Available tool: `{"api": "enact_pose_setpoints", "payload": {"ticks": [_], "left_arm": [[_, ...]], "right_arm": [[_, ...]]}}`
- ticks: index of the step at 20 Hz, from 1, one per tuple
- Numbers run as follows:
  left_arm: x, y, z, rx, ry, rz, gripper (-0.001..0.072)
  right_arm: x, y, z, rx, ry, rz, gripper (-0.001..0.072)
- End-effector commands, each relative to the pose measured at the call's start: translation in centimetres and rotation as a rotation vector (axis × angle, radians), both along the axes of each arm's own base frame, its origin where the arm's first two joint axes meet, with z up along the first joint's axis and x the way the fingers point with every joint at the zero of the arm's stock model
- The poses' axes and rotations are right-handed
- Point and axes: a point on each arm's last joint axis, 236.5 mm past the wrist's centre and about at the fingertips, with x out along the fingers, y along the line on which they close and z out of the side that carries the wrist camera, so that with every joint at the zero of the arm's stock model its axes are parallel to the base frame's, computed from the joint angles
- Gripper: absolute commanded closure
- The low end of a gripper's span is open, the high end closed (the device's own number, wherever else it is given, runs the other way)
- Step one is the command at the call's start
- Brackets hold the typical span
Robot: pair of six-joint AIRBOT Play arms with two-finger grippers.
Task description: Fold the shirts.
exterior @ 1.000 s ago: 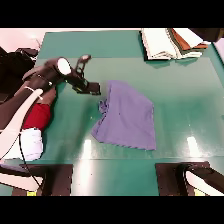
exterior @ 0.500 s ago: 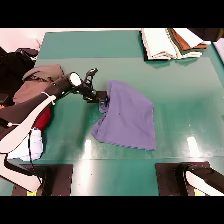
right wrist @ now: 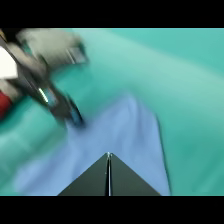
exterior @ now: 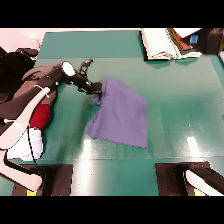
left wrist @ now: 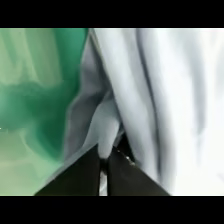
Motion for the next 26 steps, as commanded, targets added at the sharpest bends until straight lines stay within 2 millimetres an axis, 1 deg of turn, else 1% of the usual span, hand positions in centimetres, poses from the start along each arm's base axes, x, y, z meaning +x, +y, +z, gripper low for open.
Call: {"api": "enact_pose_setpoints", "payload": {"ticks": [1, 2, 3, 4, 5, 6, 8, 10, 12, 13, 16, 19, 20, 21, 22, 23, 24, 25, 26], "left_arm": [[2.1, 2.9, 3.2, 0.028, -0.051, 0.006, 0.0683], [2.5, 3.0, 3.7, 0.028, -0.066, 0.008, 0.0683], [2.8, 3.1, 4.1, 0.034, -0.081, 0.009, 0.0684], [2.9, 3.0, 4.1, 0.032, -0.085, 0.011, 0.0683], [3.0, 3.0, 4.1, 0.032, -0.089, 0.013, 0.0683], [3.0, 3.0, 4.1, 0.032, -0.091, 0.014, 0.0684], [3.0, 3.3, 4.0, 0.044, -0.093, 0.012, 0.0683], [3.0, 3.3, 4.0, 0.047, -0.093, 0.012, 0.0683], [3.0, 3.3, 4.0, 0.048, -0.092, 0.011, 0.0683], [3.0, 3.3, 4.0, 0.048, -0.092, 0.011, 0.0684], [3.0, 3.4, 3.9, 0.054, -0.094, 0.011, 0.0683], [2.8, 3.7, 3.7, 0.068, -0.085, 0.006, 0.0684], [2.7, 3.7, 3.6, 0.072, -0.079, 0.002, 0.0684], [2.6, 3.8, 3.6, 0.075, -0.075, 0.000, 0.0684], [2.5, 4.0, 3.5, 0.085, -0.076, -0.001, 0.0684], [2.6, 4.5, 3.8, 0.106, -0.088, 0.003, 0.0684], [2.8, 5.2, 4.5, 0.133, -0.119, 0.006, 0.0684], [3.0, 6.0, 5.7, 0.163, -0.158, 0.010, 0.0684], [3.3, 7.3, 7.6, 0.208, -0.220, 0.017, 0.0684]], "right_arm": [[-1.5, -5.8, -10.0, -0.109, 0.277, -0.195, 0.0698], [-2.4, -7.6, -14.2, -0.153, 0.367, -0.252, 0.0697], [-3.6, -8.2, -18.4, -0.160, 0.455, -0.277, 0.0683], [-4.6, -7.9, -22.3, -0.131, 0.531, -0.288, 0.0498], [-5.6, -7.1, -25.8, -0.087, 0.599, -0.293, 0.0357], [-7.0, -5.5, -29.0, -0.018, 0.686, -0.282, 0.0356], [-9.0, -2.2, -33.8, 0.081, 0.812, -0.257, 0.0391], [-9.7, 1.0, -36.7, 0.111, 0.860, -0.229, 0.0391], [-9.7, 4.0, -38.4, 0.093, 0.870, -0.185, 0.0391], [-9.6, 5.4, -38.9, 0.076, 0.868, -0.159, 0.0391], [-9.0, 9.3, -39.8, 0.017, 0.852, -0.069, 0.0391], [-7.9, 11.8, -40.3, -0.014, 0.852, -0.015, 0.0395], [-7.5, 12.2, -40.5, -0.019, 0.855, -0.008, 0.0411], [-7.1, 12.3, -40.6, -0.023, 0.853, -0.007, 0.0484], [-6.8, 12.4, -40.5, -0.024, 0.846, -0.006, 0.0630], [-6.2, 12.2, -40.2, -0.032, 0.825, -0.007, 0.0698], [-5.7, 11.7, -39.6, -0.047, 0.797, 0.000, 0.0698], [-4.9, 11.0, -38.3, -0.065, 0.752, 0.007, 0.0698], [-3.8, 10.0, -36.6, -0.079, 0.699, 0.009, 0.0698]]}}
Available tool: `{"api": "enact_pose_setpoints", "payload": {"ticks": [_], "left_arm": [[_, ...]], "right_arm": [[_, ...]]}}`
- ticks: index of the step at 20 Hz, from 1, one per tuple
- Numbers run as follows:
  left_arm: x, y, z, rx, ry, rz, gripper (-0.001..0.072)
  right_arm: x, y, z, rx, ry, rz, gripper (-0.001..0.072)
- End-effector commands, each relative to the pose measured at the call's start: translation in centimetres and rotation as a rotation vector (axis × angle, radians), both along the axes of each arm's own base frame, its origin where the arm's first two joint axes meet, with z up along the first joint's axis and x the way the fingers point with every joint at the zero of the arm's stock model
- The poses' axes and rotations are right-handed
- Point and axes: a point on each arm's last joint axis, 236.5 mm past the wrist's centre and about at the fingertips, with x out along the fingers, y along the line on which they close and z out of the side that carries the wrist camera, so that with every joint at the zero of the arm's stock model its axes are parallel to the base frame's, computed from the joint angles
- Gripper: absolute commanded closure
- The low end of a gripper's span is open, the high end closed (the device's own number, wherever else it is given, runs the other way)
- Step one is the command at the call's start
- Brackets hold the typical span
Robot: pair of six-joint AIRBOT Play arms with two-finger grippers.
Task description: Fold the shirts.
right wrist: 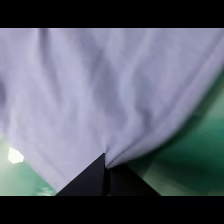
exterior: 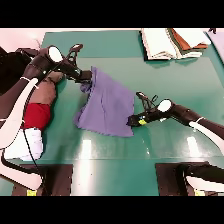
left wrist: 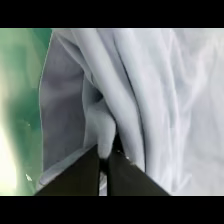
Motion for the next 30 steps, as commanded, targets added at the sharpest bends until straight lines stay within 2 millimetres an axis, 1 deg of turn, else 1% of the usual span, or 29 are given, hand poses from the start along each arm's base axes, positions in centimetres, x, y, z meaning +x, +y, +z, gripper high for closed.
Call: {"api": "enact_pose_setpoints", "payload": {"ticks": [1, 2, 3, 4, 5, 7, 8, 9, 10, 12, 13, 14, 16, 17, 19, 20, 22, 23, 24, 25, 26, 27, 28, 30], "left_arm": [[0.7, 3.7, 4.7, 0.134, -0.165, 0.024, 0.0684], [0.7, 4.9, 7.5, 0.171, -0.242, 0.036, 0.0684], [0.5, 6.2, 10.5, 0.202, -0.323, 0.051, 0.0684], [-0.2, 7.4, 14.1, 0.227, -0.414, 0.069, 0.0684], [-1.1, 8.3, 17.6, 0.233, -0.500, 0.087, 0.0683], [-3.9, 9.5, 25.0, 0.201, -0.680, 0.124, 0.0684], [-5.8, 9.9, 28.8, 0.171, -0.776, 0.142, 0.0684], [-7.8, 10.4, 32.1, 0.141, -0.864, 0.158, 0.0684], [-10.2, 11.0, 35.6, 0.109, -0.958, 0.175, 0.0684], [-15.1, 12.3, 41.2, 0.052, -1.124, 0.206, 0.0684], [-17.4, 12.9, 43.4, 0.028, -1.193, 0.218, 0.0684], [-19.8, 13.5, 45.4, 0.003, -1.260, 0.230, 0.0684], [-23.6, 14.4, 48.3, -0.037, -1.366, 0.249, 0.0684], [-25.3, 14.8, 49.4, -0.056, -1.407, 0.255, 0.0684], [-27.5, 14.8, 50.7, -0.110, -1.457, 0.255, 0.0684], [-27.7, 14.5, 50.9, -0.140, -1.455, 0.245, 0.0684], [-28.0, 13.2, 51.0, -0.217, -1.433, 0.212, 0.0684], [-27.5, 12.7, 50.7, -0.233, -1.415, 0.203, 0.0684], [-26.2, 12.3, 50.0, -0.223, -1.384, 0.198, 0.0684], [-24.9, 11.9, 49.0, -0.207, -1.347, 0.193, 0.0684], [-22.8, 11.3, 47.3, -0.181, -1.280, 0.182, 0.0684], [-20.4, 10.6, 44.8, -0.146, -1.189, 0.166, 0.0684], [-18.0, 9.9, 41.8, -0.105, -1.087, 0.149, 0.0683], [-12.6, 8.5, 34.7, -0.022, -0.865, 0.116, 0.0683]], "right_arm": [[2.9, -2.1, 4.6, -0.031, -0.137, 0.030, 0.0699], [4.4, -3.6, 7.7, -0.041, -0.209, 0.020, 0.0699], [5.7, -5.3, 11.3, -0.044, -0.287, -0.001, 0.0698], [6.8, -7.0, 15.0, -0.050, -0.364, -0.027, 0.0699], [7.7, -9.0, 19.3, -0.056, -0.457, -0.065, 0.0699], [8.5, -12.6, 27.9, -0.061, -0.648, -0.156, 0.0699], [8.2, -14.2, 31.9, -0.068, -0.740, -0.199, 0.0699], [7.4, -15.8, 36.1, -0.079, -0.839, -0.242, 0.0699], [6.4, -17.1, 39.6, -0.092, -0.925, -0.278, 0.0699], [3.6, -19.0, 45.8, -0.126, -1.088, -0.341, 0.0699], [2.0, -19.7, 48.4, -0.150, -1.160, -0.365, 0.0699], [0.5, -20.2, 50.4, -0.176, -1.219, -0.382, 0.0699], [-2.4, -21.2, 54.1, -0.234, -1.321, -0.429, 0.0699], [-3.5, -21.8, 55.7, -0.266, -1.365, -0.459, 0.0699], [-5.0, -22.7, 58.1, -0.323, -1.421, -0.503, 0.0699], [-5.4, -23.0, 59.0, -0.345, -1.435, -0.515, 0.0699], [-5.0, -23.3, 59.6, -0.363, -1.424, -0.509, 0.0699], [-4.3, -23.4, 59.5, -0.360, -1.403, -0.494, 0.0699], [-3.2, -23.4, 59.1, -0.342, -1.373, -0.472, 0.0699], [-1.7, -23.4, 58.3, -0.308, -1.327, -0.449, 0.0699], [0.0, -24.0, 56.9, -0.284, -1.258, -0.453, 0.0699], [1.9, -24.9, 54.7, -0.268, -1.166, -0.462, 0.0699], [4.0, -25.9, 51.9, -0.253, -1.061, -0.458, 0.0699], [7.6, -27.4, 45.7, -0.219, -0.863, -0.448, 0.0699]]}}
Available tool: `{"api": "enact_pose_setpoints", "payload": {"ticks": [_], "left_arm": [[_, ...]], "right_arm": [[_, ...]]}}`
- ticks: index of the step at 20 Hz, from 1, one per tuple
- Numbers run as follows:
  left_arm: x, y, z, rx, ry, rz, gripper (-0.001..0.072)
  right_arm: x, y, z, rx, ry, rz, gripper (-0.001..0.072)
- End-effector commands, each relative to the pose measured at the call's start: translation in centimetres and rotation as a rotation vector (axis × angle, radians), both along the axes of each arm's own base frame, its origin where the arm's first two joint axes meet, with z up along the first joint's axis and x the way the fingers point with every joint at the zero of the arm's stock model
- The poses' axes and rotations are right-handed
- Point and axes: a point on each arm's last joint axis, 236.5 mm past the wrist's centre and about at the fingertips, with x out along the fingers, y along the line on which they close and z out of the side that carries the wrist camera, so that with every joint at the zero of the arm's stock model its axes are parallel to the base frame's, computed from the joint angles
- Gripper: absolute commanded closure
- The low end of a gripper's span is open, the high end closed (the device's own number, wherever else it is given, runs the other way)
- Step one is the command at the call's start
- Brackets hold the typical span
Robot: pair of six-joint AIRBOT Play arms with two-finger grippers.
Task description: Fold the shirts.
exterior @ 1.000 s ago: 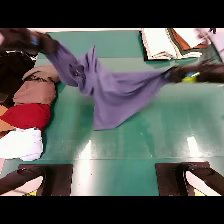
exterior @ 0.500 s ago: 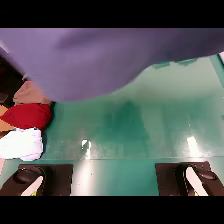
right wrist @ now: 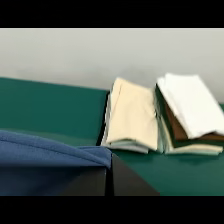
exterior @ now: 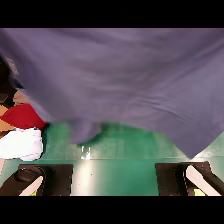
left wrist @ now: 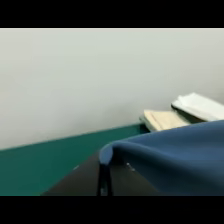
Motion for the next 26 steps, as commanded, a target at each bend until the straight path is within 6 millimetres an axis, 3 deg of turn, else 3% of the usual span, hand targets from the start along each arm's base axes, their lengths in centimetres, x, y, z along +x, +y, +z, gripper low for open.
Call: {"api": "enact_pose_setpoints", "payload": {"ticks": [1, 5, 7, 9, 10, 11, 12, 15, 18, 20, 23, 26], "left_arm": [[7.9, -2.4, -11.8, 0.114, 0.361, -0.014, 0.0683], [17.3, -4.4, -26.2, 0.196, 0.634, 0.002, 0.0683], [20.7, -5.0, -32.1, 0.221, 0.705, 0.012, 0.0683], [22.7, -4.2, -36.2, 0.196, 0.769, 0.049, 0.0675], [23.1, -3.2, -37.2, 0.163, 0.802, 0.080, 0.0436], [23.2, -1.7, -37.7, 0.121, 0.836, 0.122, 0.0162], [22.9, -0.1, -37.7, 0.088, 0.878, 0.153, 0.0148], [19.7, 4.3, -37.6, 0.073, 1.029, 0.205, 0.0148], [15.1, 6.3, -39.3, 0.139, 1.157, 0.194, 0.0148], [11.2, 6.2, -42.3, 0.139, 1.241, 0.184, 0.0148], [5.1, 3.5, -47.5, 0.051, 1.355, 0.092, 0.0149], [0.8, 0.9, -51.3, -0.038, 1.428, 0.003, 0.0149]], "right_arm": [[5.5, -1.7, -10.5, 0.129, 0.327, 0.044, 0.0699], [10.0, -1.5, -26.5, 0.134, 0.711, 0.056, 0.0699], [12.2, -1.1, -31.6, 0.073, 0.784, 0.049, 0.0699], [14.7, 0.2, -33.8, 0.052, 0.774, 0.066, 0.0698], [15.8, 0.8, -34.1, 0.049, 0.763, 0.076, 0.0661], [16.5, 1.0, -33.9, 0.044, 0.755, 0.083, 0.0423], [17.0, 1.3, -33.4, 0.041, 0.753, 0.095, 0.0301], [15.8, 2.0, -31.5, 0.058, 0.770, 0.133, 0.0303], [12.4, 2.5, -31.3, 0.109, 0.798, 0.145, 0.0304], [9.4, 4.3, -31.8, 0.185, 0.821, 0.185, 0.0304], [5.6, 6.0, -33.3, 0.203, 0.851, 0.204, 0.0304], [3.6, 7.6, -33.7, 0.191, 0.826, 0.222, 0.0304]]}}
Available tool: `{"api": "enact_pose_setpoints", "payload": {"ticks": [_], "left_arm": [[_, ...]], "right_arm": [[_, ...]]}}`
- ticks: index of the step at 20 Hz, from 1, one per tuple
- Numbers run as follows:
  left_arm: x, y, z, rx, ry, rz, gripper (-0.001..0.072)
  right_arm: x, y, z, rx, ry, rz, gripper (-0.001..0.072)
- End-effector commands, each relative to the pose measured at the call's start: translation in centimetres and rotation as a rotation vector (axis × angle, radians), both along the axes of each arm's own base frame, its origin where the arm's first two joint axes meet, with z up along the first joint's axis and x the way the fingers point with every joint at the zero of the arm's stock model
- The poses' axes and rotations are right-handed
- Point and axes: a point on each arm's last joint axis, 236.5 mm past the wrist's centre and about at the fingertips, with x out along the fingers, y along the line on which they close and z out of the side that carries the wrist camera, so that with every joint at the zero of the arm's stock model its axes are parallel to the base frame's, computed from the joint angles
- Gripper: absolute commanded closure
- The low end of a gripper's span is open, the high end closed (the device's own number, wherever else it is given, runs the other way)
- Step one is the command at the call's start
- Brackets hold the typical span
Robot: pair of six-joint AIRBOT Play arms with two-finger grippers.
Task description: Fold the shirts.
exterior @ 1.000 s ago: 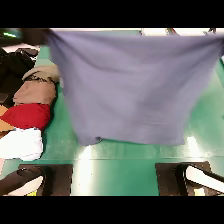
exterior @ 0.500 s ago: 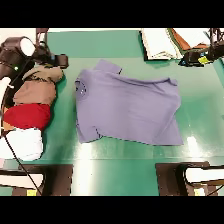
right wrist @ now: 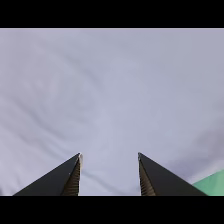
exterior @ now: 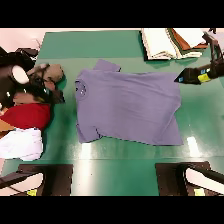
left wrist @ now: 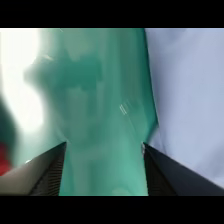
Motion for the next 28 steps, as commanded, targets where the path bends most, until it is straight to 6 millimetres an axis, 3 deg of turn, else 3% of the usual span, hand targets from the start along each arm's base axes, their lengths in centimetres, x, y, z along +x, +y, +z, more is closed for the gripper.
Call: {"api": "enact_pose_setpoints", "payload": {"ticks": [1, 6, 12, 15, 17, 20, 22, 25, 26, 27, 28], "left_arm": [[-4.8, -2.8, -4.0, -0.137, 0.076, 0.003, 0.0149], [-6.0, -4.8, -5.6, -0.226, 0.087, 0.006, 0.0156], [-7.4, -8.5, -6.3, -0.207, 0.083, -0.111, 0.0173], [-7.5, -8.0, -6.7, -0.170, 0.084, -0.118, 0.0432], [-7.2, -7.5, -6.9, -0.147, 0.071, -0.118, 0.0679], [-5.7, -6.7, -4.8, -0.123, 0.027, -0.097, 0.0683], [-4.2, -5.5, -1.8, -0.072, -0.079, -0.108, 0.0684], [-3.6, -5.4, 2.3, -0.080, -0.191, -0.107, 0.0683], [-3.7, -5.5, 2.8, -0.084, -0.204, -0.108, 0.0683], [-3.9, -5.5, 3.0, -0.085, -0.205, -0.110, 0.0683], [-4.0, -5.6, 3.0, -0.089, -0.199, -0.111, 0.0683]], "right_arm": [[-2.4, 2.0, -0.4, 0.015, -0.037, 0.016, 0.0304], [-3.3, 3.6, 0.7, 0.013, -0.089, 0.050, 0.0304], [-3.5, 3.6, 0.8, 0.018, -0.085, 0.041, 0.0304], [-3.5, 3.6, 0.8, 0.019, -0.084, 0.039, 0.0304], [-3.8, 3.7, 0.7, 0.019, -0.070, 0.046, 0.0304], [-5.5, 2.2, -0.3, 0.009, 0.016, 0.036, 0.0304], [-7.8, -0.8, -2.2, -0.029, 0.116, -0.019, 0.0304], [-13.1, -6.8, -7.7, -0.093, 0.284, -0.218, 0.0301], [-15.2, -7.8, -9.6, -0.080, 0.347, -0.276, 0.0256], [-17.3, -8.5, -11.5, -0.046, 0.414, -0.339, 0.0146], [-19.0, -8.9, -13.1, -0.015, 0.467, -0.385, 0.0148]]}}
